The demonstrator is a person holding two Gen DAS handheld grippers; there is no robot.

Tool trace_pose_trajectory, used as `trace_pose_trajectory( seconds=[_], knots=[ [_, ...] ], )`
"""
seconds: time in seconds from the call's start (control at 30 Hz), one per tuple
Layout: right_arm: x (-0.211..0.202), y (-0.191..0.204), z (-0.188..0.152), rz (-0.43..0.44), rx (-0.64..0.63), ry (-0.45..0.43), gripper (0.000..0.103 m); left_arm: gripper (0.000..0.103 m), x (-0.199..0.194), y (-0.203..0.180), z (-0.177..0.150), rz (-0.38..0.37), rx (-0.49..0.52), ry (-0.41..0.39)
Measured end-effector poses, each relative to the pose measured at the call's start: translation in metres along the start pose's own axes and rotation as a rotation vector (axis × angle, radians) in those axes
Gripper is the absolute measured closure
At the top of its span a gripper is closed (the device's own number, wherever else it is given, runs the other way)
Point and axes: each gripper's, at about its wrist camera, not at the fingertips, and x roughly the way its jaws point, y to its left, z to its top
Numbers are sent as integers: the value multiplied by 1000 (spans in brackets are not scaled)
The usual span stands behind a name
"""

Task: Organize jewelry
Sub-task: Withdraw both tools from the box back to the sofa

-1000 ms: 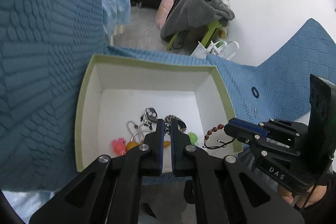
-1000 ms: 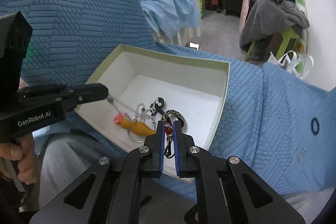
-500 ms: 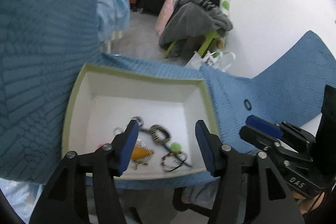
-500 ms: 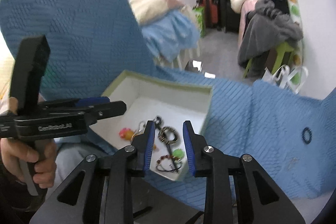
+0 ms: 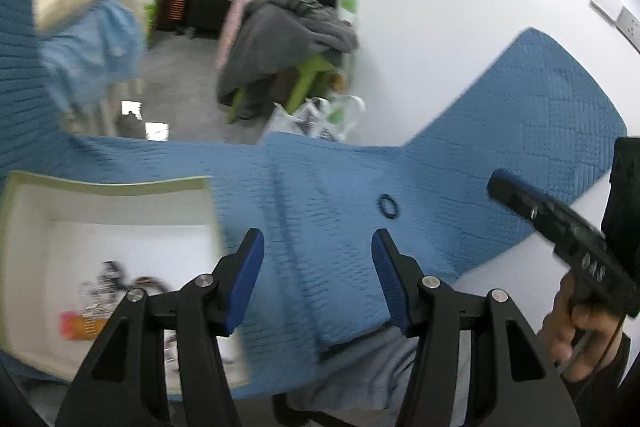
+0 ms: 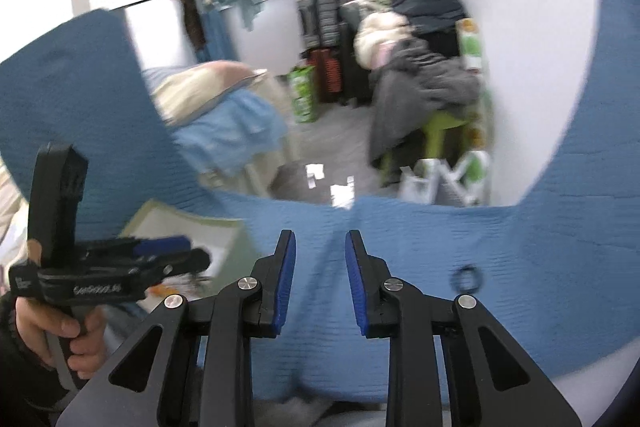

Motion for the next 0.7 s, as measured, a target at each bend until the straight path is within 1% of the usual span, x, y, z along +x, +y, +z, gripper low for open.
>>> trace_pose_trajectory(
  seconds=[0.1,0.17,0.27,0.33,0.37,0.43,0.5,0.57,0.7],
  knots=[
    [-7,-44,0,-50,33,-2,85,47,33,-18,0,-45,-2,45],
    [-6,-70,-3,-70,46,5,87,50,50,-28,0,-51,-1,70],
    [7,-103,-12,-70,61,41,88,52,79,-45,0,-73,21,112],
    [18,-122,-22,-71,81,77,90,57,100,-56,-2,-88,39,148],
    [28,-133,-28,-74,88,99,90,60,108,-59,-2,-98,45,160],
    [40,-149,-39,-74,115,123,91,69,130,-67,-6,-125,64,206],
    [59,-166,-52,-68,132,156,92,73,150,-72,-11,-125,67,249],
    [82,-178,-63,-78,130,188,92,74,167,-74,-15,-143,69,289],
    [127,-201,-82,-52,162,251,92,87,194,-82,-22,-166,73,331]
  ],
)
